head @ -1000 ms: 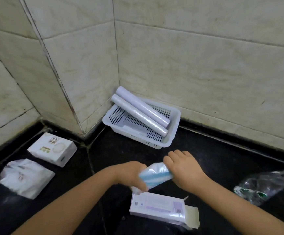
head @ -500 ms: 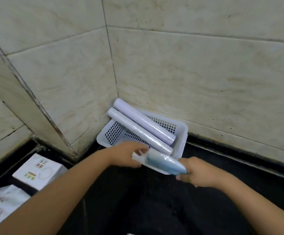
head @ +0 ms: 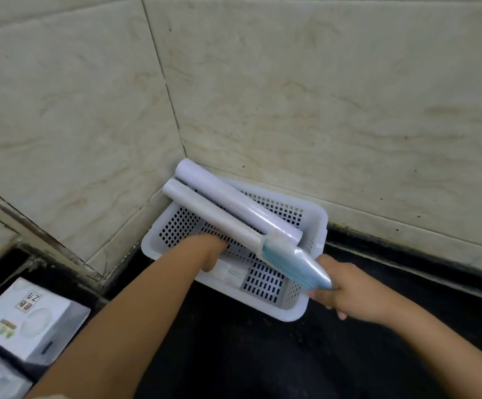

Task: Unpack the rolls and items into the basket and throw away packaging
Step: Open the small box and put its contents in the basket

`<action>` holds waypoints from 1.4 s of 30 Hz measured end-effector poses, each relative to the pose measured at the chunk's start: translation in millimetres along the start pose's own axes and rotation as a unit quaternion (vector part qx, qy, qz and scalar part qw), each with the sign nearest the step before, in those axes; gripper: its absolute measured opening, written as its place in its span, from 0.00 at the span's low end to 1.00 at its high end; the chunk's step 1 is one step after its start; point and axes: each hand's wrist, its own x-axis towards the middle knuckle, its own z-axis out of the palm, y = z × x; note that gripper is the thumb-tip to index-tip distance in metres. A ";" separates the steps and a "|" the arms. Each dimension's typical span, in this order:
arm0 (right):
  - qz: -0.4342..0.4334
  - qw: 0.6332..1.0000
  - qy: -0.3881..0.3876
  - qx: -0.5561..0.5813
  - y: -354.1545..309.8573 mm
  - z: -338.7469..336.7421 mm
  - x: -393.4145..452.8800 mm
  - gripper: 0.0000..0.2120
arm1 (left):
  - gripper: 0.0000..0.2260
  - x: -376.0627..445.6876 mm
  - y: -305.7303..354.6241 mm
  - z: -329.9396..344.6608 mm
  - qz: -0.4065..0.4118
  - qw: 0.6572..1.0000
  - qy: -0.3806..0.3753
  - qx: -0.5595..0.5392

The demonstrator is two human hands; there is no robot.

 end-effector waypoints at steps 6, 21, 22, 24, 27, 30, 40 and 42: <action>-0.003 0.999 0.031 0.013 0.8 -3.3 7.8 0.10 | 0.29 4.9 -5.5 3.4 -0.014 0.997 -0.021 0.073; 0.024 0.990 -0.051 -0.132 -56.8 32.7 92.2 0.07 | 0.12 -58.4 -50.4 -4.4 0.036 0.995 0.093 0.014; 0.022 0.990 -0.049 -0.133 -60.5 40.3 99.9 0.04 | 0.13 -60.0 -52.6 -3.9 0.037 0.994 0.099 0.015; 0.026 0.992 -0.043 -0.117 -66.7 57.4 115.3 0.11 | 0.13 -59.0 -55.0 -1.6 0.034 0.993 0.106 0.030; 0.021 0.995 -0.031 -0.095 -74.2 76.1 133.2 0.13 | 0.12 -47.9 -52.8 0.6 0.025 0.995 0.091 0.042; 0.041 0.992 -0.063 -0.097 -73.0 81.4 145.3 0.12 | 0.12 -32.9 -45.6 1.9 0.014 0.998 0.061 0.023; 0.061 0.983 -0.102 -0.143 -60.8 78.7 140.4 0.13 | 0.14 -0.3 -32.1 14.8 -0.017 0.991 0.118 0.065; 0.047 0.985 -0.083 -0.145 -54.7 75.1 131.5 0.10 | 0.15 -0.2 -30.9 16.4 -0.025 0.986 0.136 0.087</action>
